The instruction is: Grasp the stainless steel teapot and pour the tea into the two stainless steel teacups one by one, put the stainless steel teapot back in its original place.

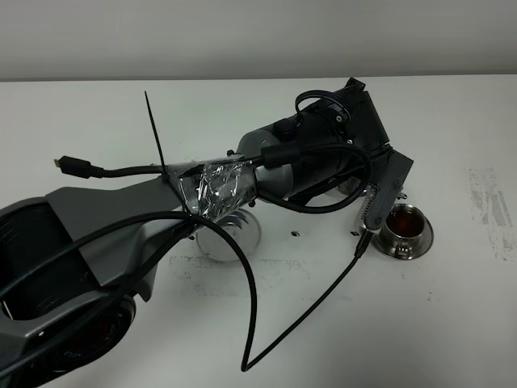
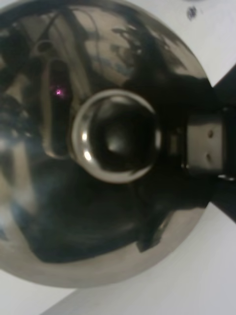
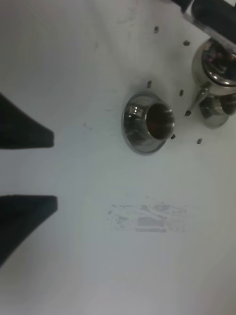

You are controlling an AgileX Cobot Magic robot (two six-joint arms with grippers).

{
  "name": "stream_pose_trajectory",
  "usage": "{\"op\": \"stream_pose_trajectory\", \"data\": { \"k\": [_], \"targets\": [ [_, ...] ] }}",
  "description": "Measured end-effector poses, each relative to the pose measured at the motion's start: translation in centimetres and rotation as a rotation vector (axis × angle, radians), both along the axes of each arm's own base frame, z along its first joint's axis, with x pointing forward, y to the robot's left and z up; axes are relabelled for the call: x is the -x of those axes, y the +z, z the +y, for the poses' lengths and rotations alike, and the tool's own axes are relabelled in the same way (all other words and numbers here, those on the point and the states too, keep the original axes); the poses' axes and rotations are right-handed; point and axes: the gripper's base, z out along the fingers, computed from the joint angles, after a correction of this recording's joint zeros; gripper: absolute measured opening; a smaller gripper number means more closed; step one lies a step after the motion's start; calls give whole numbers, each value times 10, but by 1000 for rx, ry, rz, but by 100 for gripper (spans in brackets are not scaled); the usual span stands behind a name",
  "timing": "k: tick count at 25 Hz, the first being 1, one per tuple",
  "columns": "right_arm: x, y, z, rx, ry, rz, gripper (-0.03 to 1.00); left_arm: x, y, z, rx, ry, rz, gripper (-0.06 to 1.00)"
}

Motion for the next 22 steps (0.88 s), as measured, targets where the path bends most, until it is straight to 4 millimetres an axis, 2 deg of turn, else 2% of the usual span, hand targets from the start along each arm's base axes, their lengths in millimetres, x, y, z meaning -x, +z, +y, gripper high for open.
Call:
{"op": "stream_pose_trajectory", "data": {
  "k": [3,8,17,22],
  "targets": [
    [0,0,0,0,0,0,23,2,-1,1,35,56,27,17],
    [0,0,0,0,0,0,23,6,11,5,96,149,40,17],
    [0,0,0,0,0,0,23,17,25,14,247,471,94,17],
    [0,0,0,0,0,0,23,21,48,18,376,586,87,17]
  ]
}}
